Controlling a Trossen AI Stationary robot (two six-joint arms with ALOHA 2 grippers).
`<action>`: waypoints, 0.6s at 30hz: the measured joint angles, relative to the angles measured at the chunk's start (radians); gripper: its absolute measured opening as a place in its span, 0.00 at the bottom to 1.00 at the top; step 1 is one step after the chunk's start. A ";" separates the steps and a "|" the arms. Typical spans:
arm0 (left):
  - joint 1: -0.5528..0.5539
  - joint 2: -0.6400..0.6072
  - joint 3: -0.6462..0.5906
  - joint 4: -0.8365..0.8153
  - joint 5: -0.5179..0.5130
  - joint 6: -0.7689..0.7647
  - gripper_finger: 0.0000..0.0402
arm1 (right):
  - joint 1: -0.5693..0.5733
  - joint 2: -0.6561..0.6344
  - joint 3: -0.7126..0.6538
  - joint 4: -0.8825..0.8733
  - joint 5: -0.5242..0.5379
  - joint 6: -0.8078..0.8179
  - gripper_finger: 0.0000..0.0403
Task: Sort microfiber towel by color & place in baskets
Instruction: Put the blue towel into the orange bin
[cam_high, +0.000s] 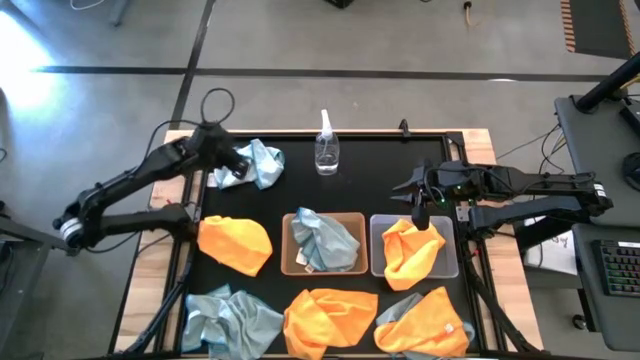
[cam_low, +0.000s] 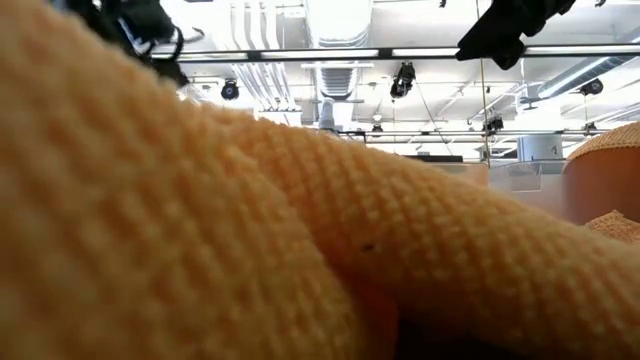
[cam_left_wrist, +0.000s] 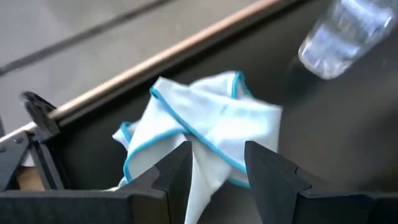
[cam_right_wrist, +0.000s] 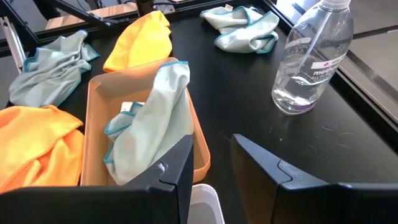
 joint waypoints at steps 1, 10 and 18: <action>0.000 0.022 0.000 0.000 0.000 0.010 0.33 | 0.000 0.000 0.000 0.000 0.000 0.000 0.25; 0.000 0.233 0.000 0.000 0.000 0.023 0.33 | 0.000 0.000 0.000 -0.014 -0.001 0.000 0.25; 0.000 0.358 0.001 0.054 0.000 0.041 0.33 | 0.000 0.000 0.000 -0.014 -0.002 0.000 0.25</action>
